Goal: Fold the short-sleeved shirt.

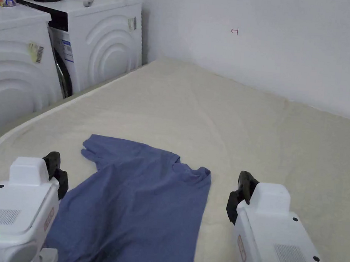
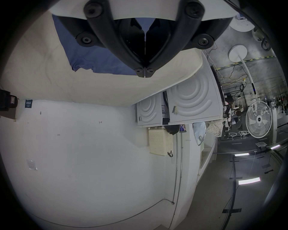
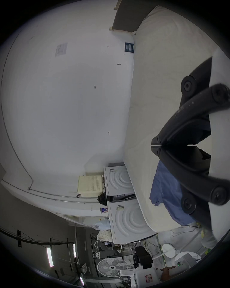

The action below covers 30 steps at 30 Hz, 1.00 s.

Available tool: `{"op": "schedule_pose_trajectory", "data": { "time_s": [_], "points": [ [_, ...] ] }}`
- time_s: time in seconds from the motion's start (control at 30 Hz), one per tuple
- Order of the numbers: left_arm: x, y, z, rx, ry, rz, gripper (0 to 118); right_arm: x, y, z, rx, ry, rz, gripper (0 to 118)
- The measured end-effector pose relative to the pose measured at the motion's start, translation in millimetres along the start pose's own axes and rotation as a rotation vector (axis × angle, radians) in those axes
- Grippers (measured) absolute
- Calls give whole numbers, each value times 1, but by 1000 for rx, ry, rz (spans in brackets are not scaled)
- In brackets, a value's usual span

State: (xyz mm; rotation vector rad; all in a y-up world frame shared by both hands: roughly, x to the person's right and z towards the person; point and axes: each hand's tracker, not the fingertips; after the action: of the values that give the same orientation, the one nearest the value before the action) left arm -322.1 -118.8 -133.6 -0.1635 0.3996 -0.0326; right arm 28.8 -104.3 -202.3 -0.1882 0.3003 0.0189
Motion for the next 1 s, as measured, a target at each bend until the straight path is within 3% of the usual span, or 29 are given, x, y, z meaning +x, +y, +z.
{"op": "schedule_pose_trajectory", "data": {
  "time_s": [0.13,0.2,0.23,0.37,0.4,0.73,0.9,1.0],
  "points": [
    [4,-2,-12,-91,-70,30,1,2,-1,2,-6,-2,9,1],
    [11,-2,-23,-150,-110,39,11,9,-2,4,-8,-17,9,1],
    [16,-3,-30,-183,-137,43,20,12,-3,5,-9,-26,10,1],
    [41,-13,-63,-329,-218,50,108,29,-6,9,-24,-75,18,1],
    [52,-17,-71,-371,-232,41,114,33,-7,10,-29,-88,18,1],
    [117,-90,-158,-716,-267,14,115,80,-24,19,-98,-210,22,1],
    [133,-124,-184,-825,-233,-36,82,97,-34,21,-142,-245,26,2],
    [135,-120,-178,-798,-230,-24,70,103,-38,22,-159,-257,21,2]
  ]
}}
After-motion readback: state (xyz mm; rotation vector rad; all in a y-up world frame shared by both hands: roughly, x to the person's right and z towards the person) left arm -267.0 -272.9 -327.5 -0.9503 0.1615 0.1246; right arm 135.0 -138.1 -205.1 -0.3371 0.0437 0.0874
